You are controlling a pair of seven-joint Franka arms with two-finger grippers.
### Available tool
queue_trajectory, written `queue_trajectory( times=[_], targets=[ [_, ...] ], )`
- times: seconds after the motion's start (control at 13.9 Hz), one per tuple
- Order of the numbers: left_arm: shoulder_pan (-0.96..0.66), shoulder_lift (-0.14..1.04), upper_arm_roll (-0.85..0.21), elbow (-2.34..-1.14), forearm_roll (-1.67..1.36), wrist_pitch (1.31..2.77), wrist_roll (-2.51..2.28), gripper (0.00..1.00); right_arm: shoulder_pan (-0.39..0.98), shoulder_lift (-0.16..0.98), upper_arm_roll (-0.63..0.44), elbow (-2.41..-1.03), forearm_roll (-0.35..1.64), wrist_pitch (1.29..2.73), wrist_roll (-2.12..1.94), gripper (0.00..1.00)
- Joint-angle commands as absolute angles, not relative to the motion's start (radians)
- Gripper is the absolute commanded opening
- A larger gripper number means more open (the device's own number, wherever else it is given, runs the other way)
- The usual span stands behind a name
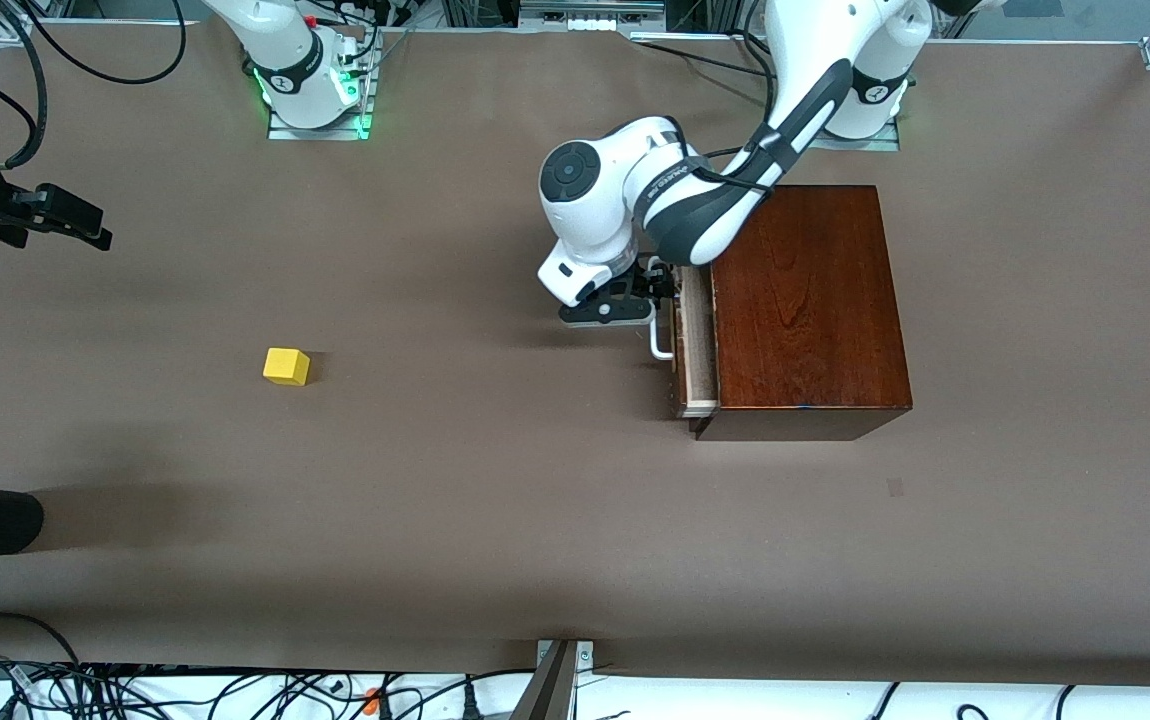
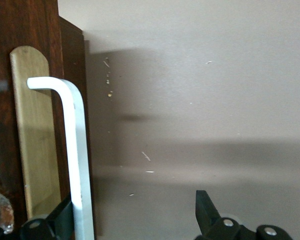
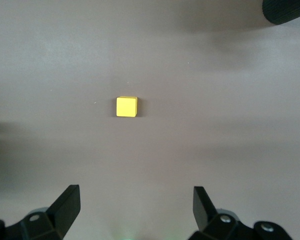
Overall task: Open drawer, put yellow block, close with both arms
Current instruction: 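Pull the drawer handle outward with the left gripper to open it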
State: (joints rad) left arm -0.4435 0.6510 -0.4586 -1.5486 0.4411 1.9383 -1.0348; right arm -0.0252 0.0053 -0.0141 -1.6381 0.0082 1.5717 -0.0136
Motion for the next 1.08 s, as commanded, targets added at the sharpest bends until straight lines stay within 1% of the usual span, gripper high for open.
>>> queue_trajectory(
  times=[0.0,0.22,1.01],
  targets=[
    [-0.471,0.704,-0.460,-1.476,0.451,1.933,-1.058,1.00,-0.037,-0.009,-0.005,-1.651,0.009,1.568,-0.006,1.00],
    [-0.500,0.735,-0.460,-1.424,0.451,1.933,-1.063,1.00,-0.037,-0.009,-0.005,-1.651,0.008,1.568,-0.006,1.00],
    [-0.567,0.807,-0.459,-1.306,0.451,1.934,-1.069,1.00,-0.037,-0.009,-0.005,-1.651,0.009,1.568,-0.006,1.00]
  ],
)
